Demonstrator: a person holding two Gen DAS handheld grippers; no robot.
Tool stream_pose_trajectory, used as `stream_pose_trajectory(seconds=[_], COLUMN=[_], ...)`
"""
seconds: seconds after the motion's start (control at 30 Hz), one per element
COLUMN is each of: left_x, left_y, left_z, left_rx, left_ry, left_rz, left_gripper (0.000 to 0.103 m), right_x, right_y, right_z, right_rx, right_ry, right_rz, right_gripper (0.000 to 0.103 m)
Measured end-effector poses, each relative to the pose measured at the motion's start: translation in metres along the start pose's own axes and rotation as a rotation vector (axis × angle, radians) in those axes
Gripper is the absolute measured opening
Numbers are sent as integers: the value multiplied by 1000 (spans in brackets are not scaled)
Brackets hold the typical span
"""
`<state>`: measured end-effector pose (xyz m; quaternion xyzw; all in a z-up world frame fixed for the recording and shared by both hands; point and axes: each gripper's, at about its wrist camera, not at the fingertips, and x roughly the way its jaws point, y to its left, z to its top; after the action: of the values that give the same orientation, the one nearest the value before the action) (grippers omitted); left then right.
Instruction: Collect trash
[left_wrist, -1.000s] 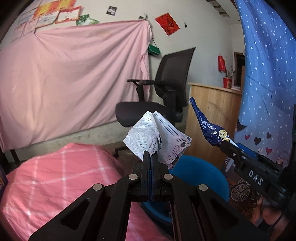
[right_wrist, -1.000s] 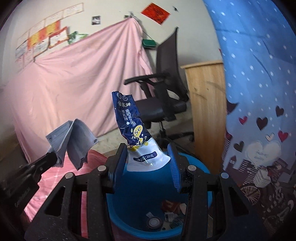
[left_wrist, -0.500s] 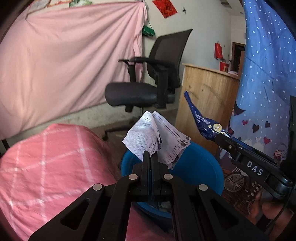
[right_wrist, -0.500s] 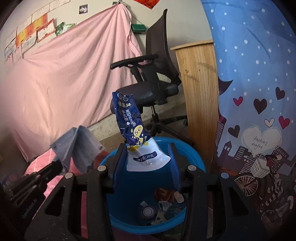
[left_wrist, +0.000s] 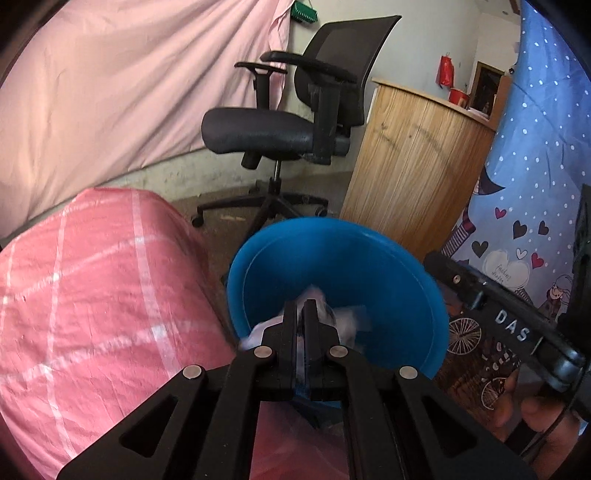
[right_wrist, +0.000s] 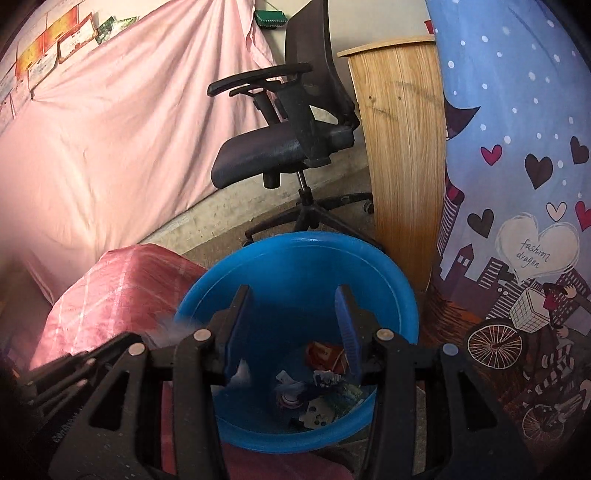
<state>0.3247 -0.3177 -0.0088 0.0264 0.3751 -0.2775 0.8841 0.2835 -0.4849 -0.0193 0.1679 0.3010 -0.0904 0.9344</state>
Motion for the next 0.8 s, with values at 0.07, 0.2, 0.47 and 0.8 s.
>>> stream_pose_trajectory(seconds=[0.07, 0.2, 0.47, 0.8], left_x=[0, -6, -23, -56], left_y=[2, 7, 19, 38], left_z=[-1, -2, 1, -1], left_rx=[-5, -16, -65, -99], left_ry=[5, -10, -68, -167], left_rz=[5, 10, 19, 99], left_gripper=[5, 6, 27, 40], right_x=[-1, 0, -3, -15], right_y=[1, 4, 9, 26], right_z=[0, 1, 3, 5], right_rx=[-1, -12, -34, -85], right_ry=[-3, -5, -30, -80], right_rz=[2, 4, -1, -2], right_gripper=[59, 60, 63, 70])
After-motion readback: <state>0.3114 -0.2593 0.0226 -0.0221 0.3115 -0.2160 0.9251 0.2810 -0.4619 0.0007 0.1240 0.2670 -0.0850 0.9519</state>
